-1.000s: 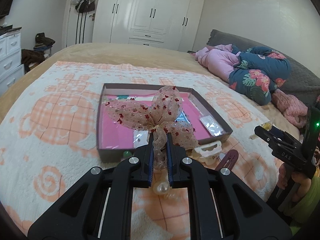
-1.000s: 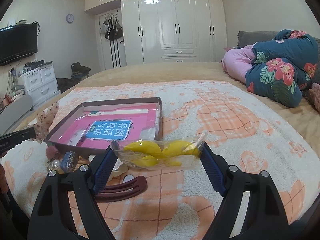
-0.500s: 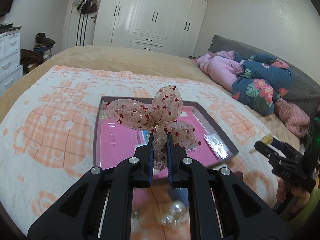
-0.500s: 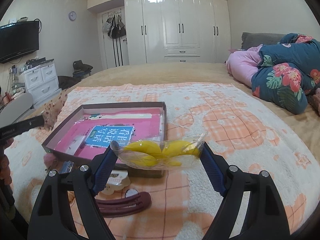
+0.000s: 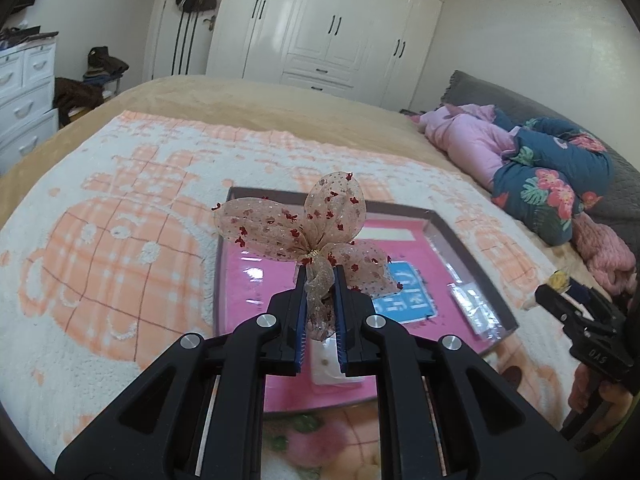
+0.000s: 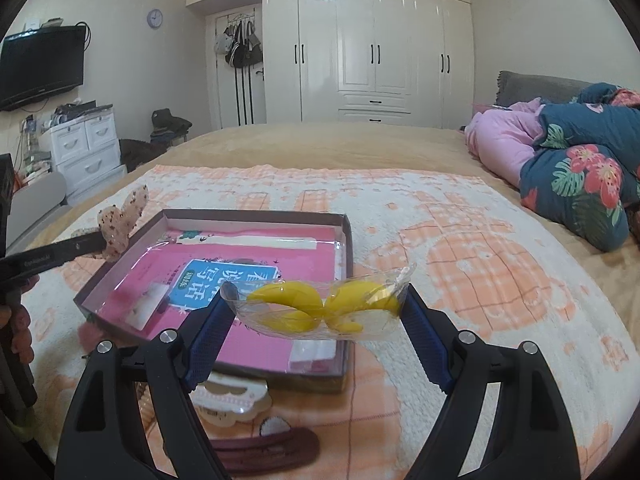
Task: Organize jewelry
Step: 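Carry the bow clip into the tray with left while right carries the yellow bag, then open both grippers to release the bow and yellow bag in the tray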
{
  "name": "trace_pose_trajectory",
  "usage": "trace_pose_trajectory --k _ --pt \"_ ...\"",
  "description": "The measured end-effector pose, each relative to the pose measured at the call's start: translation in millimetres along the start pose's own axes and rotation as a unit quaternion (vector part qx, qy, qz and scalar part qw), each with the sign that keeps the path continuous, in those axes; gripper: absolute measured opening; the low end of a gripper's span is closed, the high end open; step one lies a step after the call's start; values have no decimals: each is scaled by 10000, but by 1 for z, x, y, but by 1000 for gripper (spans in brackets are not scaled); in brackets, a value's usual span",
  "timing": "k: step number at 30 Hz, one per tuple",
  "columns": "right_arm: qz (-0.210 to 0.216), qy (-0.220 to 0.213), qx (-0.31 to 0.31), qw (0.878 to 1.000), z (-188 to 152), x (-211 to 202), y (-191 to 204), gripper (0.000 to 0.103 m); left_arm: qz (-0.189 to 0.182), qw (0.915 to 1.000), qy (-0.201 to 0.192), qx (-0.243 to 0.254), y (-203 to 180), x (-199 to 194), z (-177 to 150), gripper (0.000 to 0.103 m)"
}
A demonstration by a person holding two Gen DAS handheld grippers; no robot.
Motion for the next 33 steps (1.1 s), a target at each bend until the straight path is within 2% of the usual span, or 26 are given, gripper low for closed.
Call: trace_pose_trajectory --k 9,23,29,33 --pt "72 317 -99 9994 3 32 22 79 117 9998 160 -10 15 15 -8 8" --pt "177 634 -291 9974 -12 53 50 79 119 9996 210 -118 26 18 -18 13" --pt "252 768 -319 9962 -19 58 57 80 140 9996 184 -140 28 13 -19 18" --pt "302 815 -308 9957 -23 58 60 80 126 9997 114 -164 27 7 -18 28"
Point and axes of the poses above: each gripper's, at about its wrist camera, not at the fingertips, and x roughly the way its jaws point, y to its left, z to its top, the point moved 9 cm from there along x, roughly the way its jaws point, and after that the axes turned 8 degrees about -z, right-handed, at the moved point
